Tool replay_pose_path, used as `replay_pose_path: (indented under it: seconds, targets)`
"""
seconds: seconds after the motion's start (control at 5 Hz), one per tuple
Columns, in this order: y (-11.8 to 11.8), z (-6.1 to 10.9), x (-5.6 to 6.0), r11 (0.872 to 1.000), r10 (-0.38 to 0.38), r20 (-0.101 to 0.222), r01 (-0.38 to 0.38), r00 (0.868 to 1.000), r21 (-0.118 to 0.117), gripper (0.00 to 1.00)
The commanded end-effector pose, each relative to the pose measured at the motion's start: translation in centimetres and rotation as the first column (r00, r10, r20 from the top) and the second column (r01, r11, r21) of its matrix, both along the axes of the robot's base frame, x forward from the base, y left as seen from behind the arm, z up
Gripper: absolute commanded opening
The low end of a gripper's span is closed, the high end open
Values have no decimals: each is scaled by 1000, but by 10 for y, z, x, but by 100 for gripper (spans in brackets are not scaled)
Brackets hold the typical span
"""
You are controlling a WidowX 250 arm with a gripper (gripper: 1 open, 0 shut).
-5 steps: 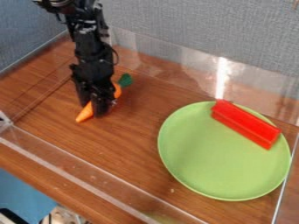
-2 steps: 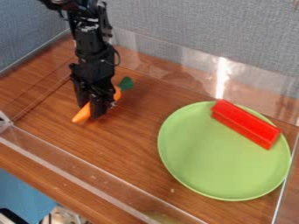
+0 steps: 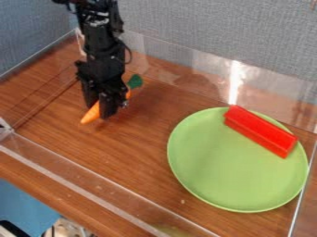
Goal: Put the carrot on the left side
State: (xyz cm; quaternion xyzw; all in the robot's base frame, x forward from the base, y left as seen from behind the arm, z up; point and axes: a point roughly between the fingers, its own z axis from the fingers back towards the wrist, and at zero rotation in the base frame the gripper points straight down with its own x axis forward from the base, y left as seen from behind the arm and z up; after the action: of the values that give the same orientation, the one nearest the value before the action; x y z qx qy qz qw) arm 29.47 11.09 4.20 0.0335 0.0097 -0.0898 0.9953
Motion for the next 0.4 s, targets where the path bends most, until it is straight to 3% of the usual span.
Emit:
replay_pose_path:
  seconds: [0.0, 0.2]
  targets:
    - [-5, 0, 18, 999, -50, 59, 49, 997, 23, 0]
    - [-9, -4, 16, 997, -71, 57, 69, 996, 27, 0]
